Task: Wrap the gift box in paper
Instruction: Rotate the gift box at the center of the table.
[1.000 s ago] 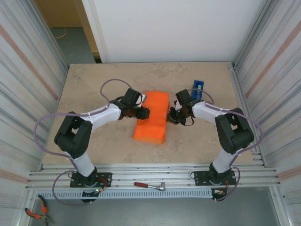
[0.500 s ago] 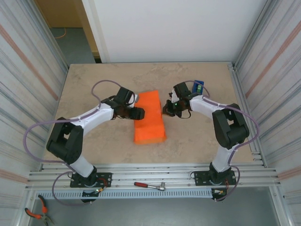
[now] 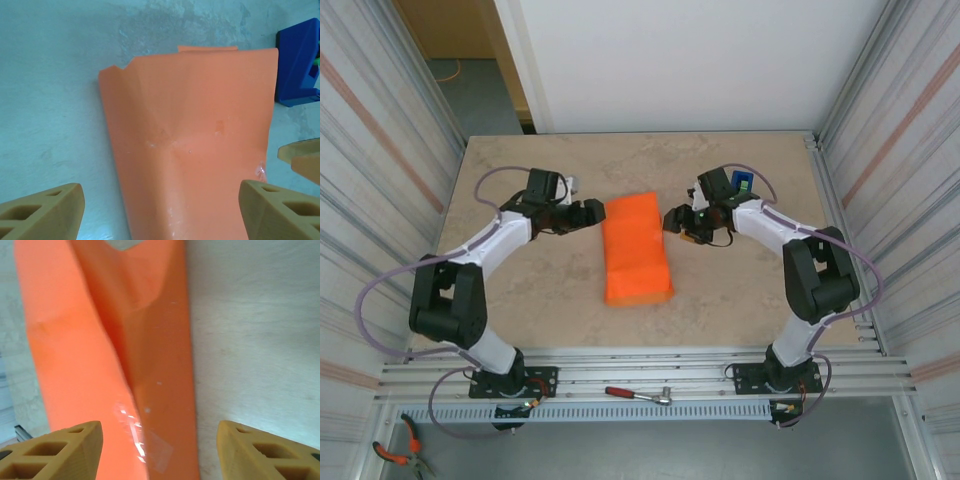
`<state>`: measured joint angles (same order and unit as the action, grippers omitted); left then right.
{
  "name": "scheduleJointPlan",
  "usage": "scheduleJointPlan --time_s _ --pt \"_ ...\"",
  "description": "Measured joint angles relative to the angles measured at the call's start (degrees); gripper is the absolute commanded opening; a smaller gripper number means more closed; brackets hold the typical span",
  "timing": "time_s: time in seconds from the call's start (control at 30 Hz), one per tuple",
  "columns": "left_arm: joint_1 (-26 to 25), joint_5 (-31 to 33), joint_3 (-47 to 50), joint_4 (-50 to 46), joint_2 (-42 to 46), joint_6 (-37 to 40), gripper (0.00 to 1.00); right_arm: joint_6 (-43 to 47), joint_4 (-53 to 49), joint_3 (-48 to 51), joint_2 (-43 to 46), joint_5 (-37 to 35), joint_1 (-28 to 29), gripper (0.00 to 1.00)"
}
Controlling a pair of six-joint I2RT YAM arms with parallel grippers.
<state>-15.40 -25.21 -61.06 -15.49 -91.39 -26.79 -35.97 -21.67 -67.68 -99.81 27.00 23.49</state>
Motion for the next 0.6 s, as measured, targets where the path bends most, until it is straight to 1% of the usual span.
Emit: scheduleJointPlan --time_s 0.1,0.13,0.2,0.27,0.33,0.4,0.47,0.53,0.6 --pt "-0.90 -1.66 -0.02 2.47 -3.67 -1.90 0.81 -1.01 0.83 -3.63 -2.64 -0.44 1.97 0.63" --pt "-1.42 -2.05 -0.07 3.10 -5.01 -2.49 0.79 -1.18 1.16 -4.92 -3.89 -0.70 2.54 0.63" --pt "-2.36 -2.49 -0.50 3.85 -7.56 -3.50 0.74 -1.86 1.95 -6.73 -6.16 -1.51 3.34 0.60" --pt "-3.15 -2.91 -1.79 4.42 -10.34 -4.46 0.66 -2.89 2.86 -7.65 -8.39 -2.12 3.63 0.57" --pt "-3.61 -3.13 -3.58 4.85 -12.52 -5.03 0.63 -3.82 3.50 -7.76 -10.05 -2.80 3.61 0.53" --pt "-3.74 -3.04 -5.66 4.70 -14.21 -5.22 0.62 -4.48 3.72 -7.91 -11.08 -2.69 3.39 0.53" --pt "-3.67 -3.02 -7.48 4.83 -15.32 -5.20 0.63 -4.63 3.69 -8.74 -11.19 -2.99 3.13 0.58" --pt "-3.52 -2.82 -9.40 4.66 -15.98 -5.01 0.66 -4.85 3.61 -9.60 -11.26 -3.02 3.04 0.62" --pt "-3.34 -2.84 -10.82 4.48 -15.91 -4.44 0.70 -4.94 3.43 -10.25 -11.23 -3.02 2.89 0.64"
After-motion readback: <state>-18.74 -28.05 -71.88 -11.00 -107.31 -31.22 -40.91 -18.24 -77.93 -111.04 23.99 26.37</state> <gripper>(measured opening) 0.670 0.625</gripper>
